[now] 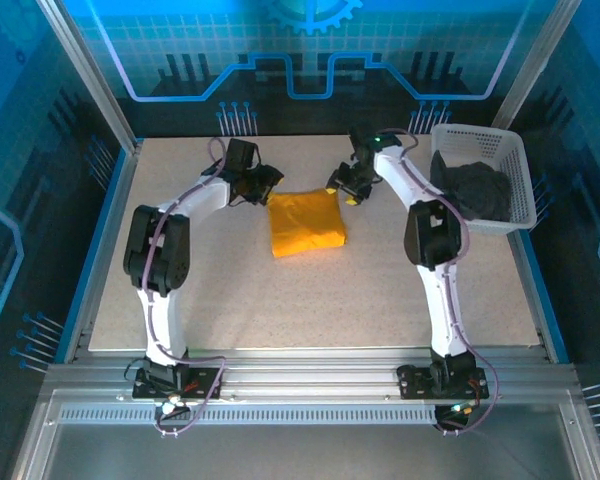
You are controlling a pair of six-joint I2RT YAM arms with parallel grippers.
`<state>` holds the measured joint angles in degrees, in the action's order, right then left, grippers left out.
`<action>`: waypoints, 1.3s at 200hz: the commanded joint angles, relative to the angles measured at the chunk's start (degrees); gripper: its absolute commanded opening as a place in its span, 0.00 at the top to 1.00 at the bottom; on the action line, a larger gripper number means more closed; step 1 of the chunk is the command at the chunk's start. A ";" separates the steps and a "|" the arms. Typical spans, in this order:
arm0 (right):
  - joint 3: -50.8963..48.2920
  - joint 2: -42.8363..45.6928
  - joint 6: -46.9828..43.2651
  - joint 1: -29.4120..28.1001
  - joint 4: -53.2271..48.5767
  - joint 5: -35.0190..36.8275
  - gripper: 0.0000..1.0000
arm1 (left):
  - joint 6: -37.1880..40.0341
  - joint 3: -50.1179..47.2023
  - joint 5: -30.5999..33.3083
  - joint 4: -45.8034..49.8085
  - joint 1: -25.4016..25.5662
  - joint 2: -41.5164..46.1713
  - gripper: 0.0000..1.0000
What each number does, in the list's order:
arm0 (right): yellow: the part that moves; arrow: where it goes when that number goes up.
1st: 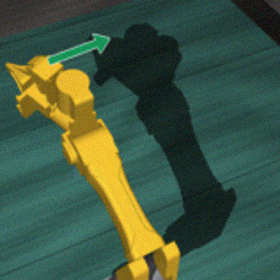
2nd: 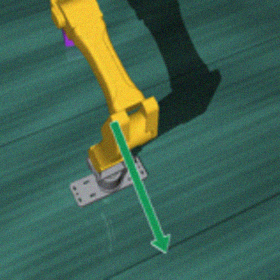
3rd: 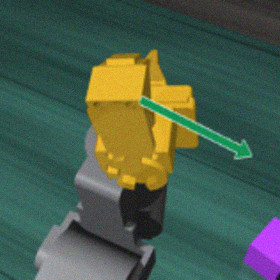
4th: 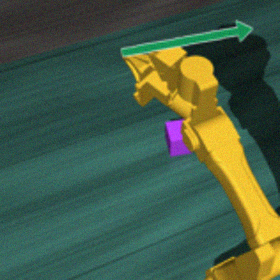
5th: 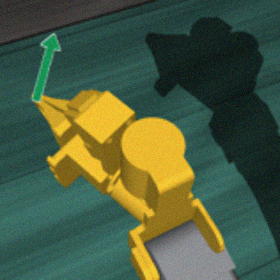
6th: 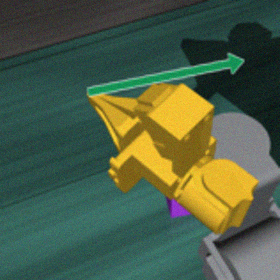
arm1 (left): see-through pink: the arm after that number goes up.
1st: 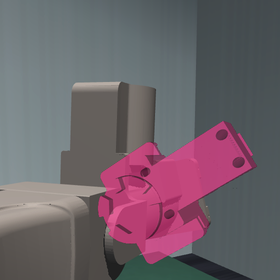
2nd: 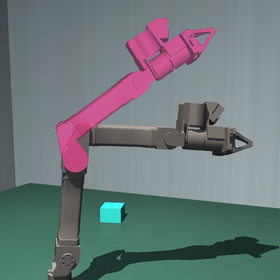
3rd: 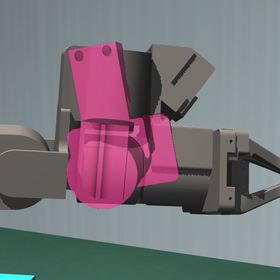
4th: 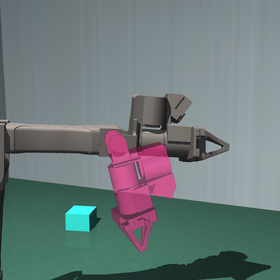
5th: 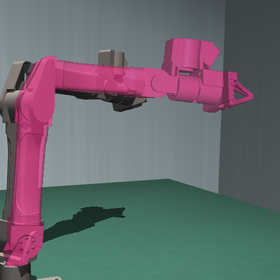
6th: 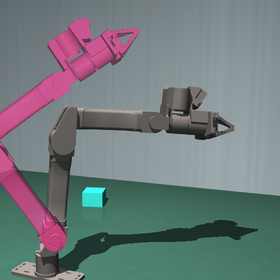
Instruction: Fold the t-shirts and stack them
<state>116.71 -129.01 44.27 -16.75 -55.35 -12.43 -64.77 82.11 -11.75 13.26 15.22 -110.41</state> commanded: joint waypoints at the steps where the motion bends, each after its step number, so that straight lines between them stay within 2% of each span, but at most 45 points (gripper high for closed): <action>1: -15.45 18.31 0.70 0.19 8.54 0.81 0.44 | -10.26 -9.69 1.57 -0.42 6.23 11.19 0.54; 6: -20.04 21.62 1.24 0.16 11.36 0.21 0.43 | -14.03 -12.56 2.47 -1.47 8.06 12.90 0.54; 27: -36.86 33.44 3.98 -0.30 24.34 -4.63 0.37 | -27.96 -20.20 9.60 -5.00 16.57 16.89 0.40; 39: -43.22 37.94 5.21 -0.23 29.53 -8.59 0.36 | -34.32 -21.52 15.36 -7.14 20.67 16.93 0.34; 49: -46.71 41.10 5.52 -0.44 31.39 -10.41 0.36 | -37.76 -21.35 19.18 -9.64 23.00 15.30 0.33; 72: -50.53 46.66 4.90 -0.07 30.53 -11.48 0.35 | -44.60 -17.51 19.78 -13.29 24.63 8.05 0.32; 102: -51.48 49.71 3.50 1.23 27.45 -12.27 0.35 | -48.69 -12.16 21.41 -10.23 25.63 0.94 0.33; 114: -51.71 50.43 3.44 1.96 26.69 -12.45 0.35 | -51.54 -11.41 21.20 -10.06 25.60 -1.59 0.35; 129: -52.01 51.19 3.22 2.75 26.31 -12.90 0.35 | -52.65 -10.83 23.27 -11.56 25.33 -4.05 0.44; 156: -52.01 51.78 2.69 3.17 25.12 -13.06 0.35 | -50.80 -8.34 23.54 -12.41 23.14 -8.25 0.71; 188: -52.18 51.81 2.47 3.61 24.02 -12.89 0.36 | -45.89 -12.91 23.60 -14.90 17.61 -5.69 0.99; 200: -52.19 51.83 2.44 3.80 23.88 -12.80 0.36 | -42.18 -15.56 21.02 -16.97 13.52 -4.07 1.00; 237: -51.61 50.59 2.45 3.85 23.69 -13.15 0.37 | -18.00 -17.90 6.57 -20.70 -3.65 -1.60 1.00; 249: -51.36 50.13 2.40 3.83 23.89 -13.40 0.37 | -10.12 -15.24 0.29 -17.94 -9.59 -2.70 1.00; 260: -50.93 49.49 2.25 3.76 23.93 -13.50 0.37 | -5.63 -13.23 -1.92 -13.96 -14.05 -3.26 1.00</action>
<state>65.12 -78.26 47.72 -13.74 -30.50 -24.53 -88.95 65.87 -3.57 -6.24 9.26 -114.17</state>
